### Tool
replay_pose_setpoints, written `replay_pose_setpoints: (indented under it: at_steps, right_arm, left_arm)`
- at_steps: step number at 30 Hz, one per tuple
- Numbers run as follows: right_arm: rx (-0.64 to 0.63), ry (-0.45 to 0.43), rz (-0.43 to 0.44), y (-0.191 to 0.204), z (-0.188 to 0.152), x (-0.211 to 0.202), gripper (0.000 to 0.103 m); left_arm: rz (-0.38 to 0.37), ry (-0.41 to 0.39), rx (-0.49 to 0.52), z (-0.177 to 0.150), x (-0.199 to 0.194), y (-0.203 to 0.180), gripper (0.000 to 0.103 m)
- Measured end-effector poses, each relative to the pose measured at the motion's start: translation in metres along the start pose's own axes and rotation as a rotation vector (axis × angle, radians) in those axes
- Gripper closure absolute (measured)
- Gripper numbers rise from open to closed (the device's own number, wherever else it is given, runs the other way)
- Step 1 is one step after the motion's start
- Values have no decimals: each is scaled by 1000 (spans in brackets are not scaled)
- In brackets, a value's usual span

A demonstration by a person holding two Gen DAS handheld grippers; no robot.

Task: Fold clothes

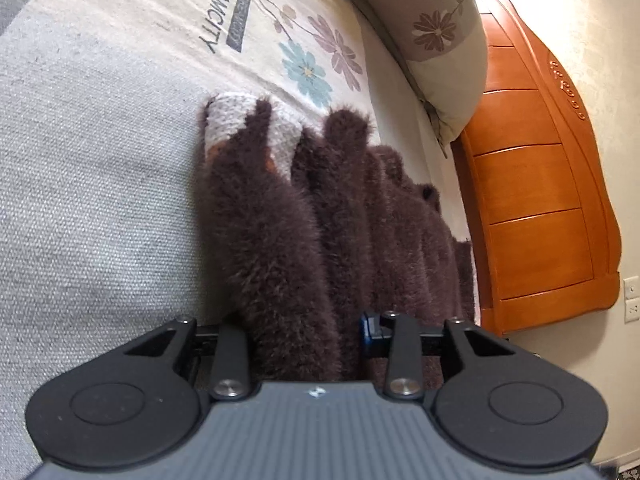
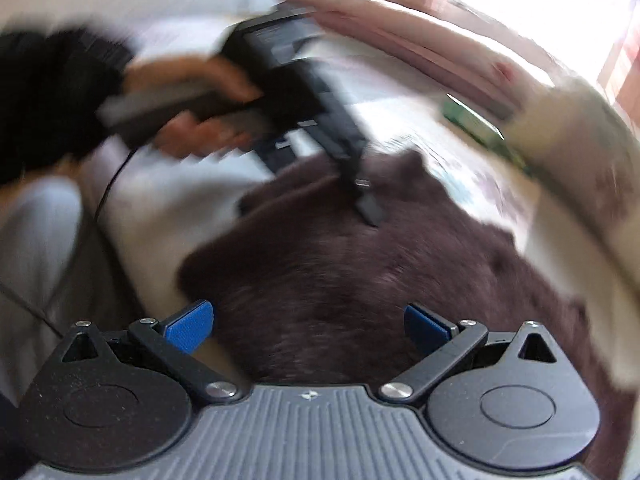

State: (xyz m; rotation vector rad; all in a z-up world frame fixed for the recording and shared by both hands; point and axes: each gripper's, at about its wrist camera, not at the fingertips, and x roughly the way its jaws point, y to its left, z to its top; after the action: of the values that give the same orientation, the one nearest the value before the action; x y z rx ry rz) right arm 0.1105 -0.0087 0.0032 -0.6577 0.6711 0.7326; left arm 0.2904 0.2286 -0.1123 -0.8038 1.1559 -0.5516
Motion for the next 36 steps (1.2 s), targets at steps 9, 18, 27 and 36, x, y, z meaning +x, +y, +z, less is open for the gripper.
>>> replay_pose_setpoints:
  at_steps: [9,18,27,36]
  right_arm:
    - [-417,91,-288,68,2,31,0]
    - [-610,54,-525,103,7,56,0]
    - [-618,59,-626,109,-12,57,7]
    - [-594,93,-584,123,-11,72,66]
  left_arm:
    - [47,5,-18,3,6,-4,67]
    - [59,-16,-48,0,9,-5,67]
    - [50,-20,-58,-1,12,-2,67]
    - [-1,3,-46,0,6,11,67]
